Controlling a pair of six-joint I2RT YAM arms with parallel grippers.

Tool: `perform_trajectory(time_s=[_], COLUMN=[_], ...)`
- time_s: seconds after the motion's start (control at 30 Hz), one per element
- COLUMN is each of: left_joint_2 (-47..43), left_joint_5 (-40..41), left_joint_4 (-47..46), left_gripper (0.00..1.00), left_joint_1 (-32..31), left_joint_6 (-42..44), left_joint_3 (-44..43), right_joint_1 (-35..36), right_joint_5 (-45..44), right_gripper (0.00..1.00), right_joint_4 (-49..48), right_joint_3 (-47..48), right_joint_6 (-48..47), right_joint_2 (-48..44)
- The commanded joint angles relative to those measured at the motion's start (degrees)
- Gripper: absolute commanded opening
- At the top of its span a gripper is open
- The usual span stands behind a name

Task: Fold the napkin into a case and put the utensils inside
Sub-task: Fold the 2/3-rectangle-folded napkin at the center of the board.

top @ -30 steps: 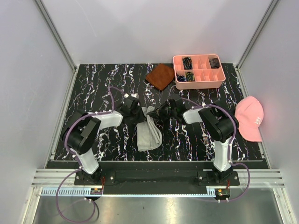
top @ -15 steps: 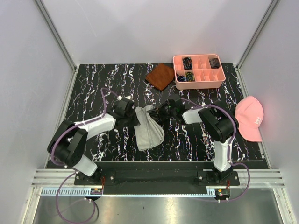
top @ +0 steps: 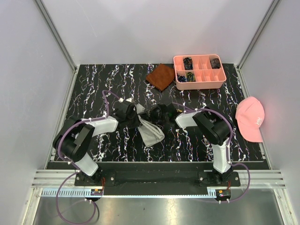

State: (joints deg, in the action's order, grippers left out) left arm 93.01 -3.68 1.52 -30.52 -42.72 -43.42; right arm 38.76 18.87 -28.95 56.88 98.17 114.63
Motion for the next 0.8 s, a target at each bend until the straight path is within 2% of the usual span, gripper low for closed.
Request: perform_trajectory(time_s=[0.0,0.2,0.33,0.5,0.67,0.77], left_joint_2=[-0.8,-4.1,-6.1,-9.4,-12.7,-13.3], left_joint_5=[-0.3,0.8,0.3,-0.7,-7.6,-7.0], left_joint_4=[-4.1,-3.8,0.4,4.9,6.9,10.4], left_gripper=[0.07,0.08,0.09,0.22,0.28,0.29], left_joint_1=[0.0,0.3,1.3,4.0,10.5,11.9], left_joint_6=[0.5,2.2,2.3,2.6,4.7,4.1], left_joint_3=[3.9,5.5,5.1,5.5,4.3,1.1], right_joint_1=[2.5,2.7,2.8,2.8,2.8,2.8], right_joint_5=[-6.6,-7.9,-8.3,-6.7,-6.5,-6.1], right_gripper=[0.00,0.00,0.00,0.00,0.00,0.00], right_joint_4=[-4.2,-6.2,-6.2,-9.2,-6.2,-5.8], right_joint_3=[0.2,-0.5,-1.2,-1.0,-0.5,-0.6], right_joint_6=[7.5,7.7,7.0,7.3,2.4,0.8], right_joint_2=[2.6,6.1,7.4,9.2,8.5,8.6])
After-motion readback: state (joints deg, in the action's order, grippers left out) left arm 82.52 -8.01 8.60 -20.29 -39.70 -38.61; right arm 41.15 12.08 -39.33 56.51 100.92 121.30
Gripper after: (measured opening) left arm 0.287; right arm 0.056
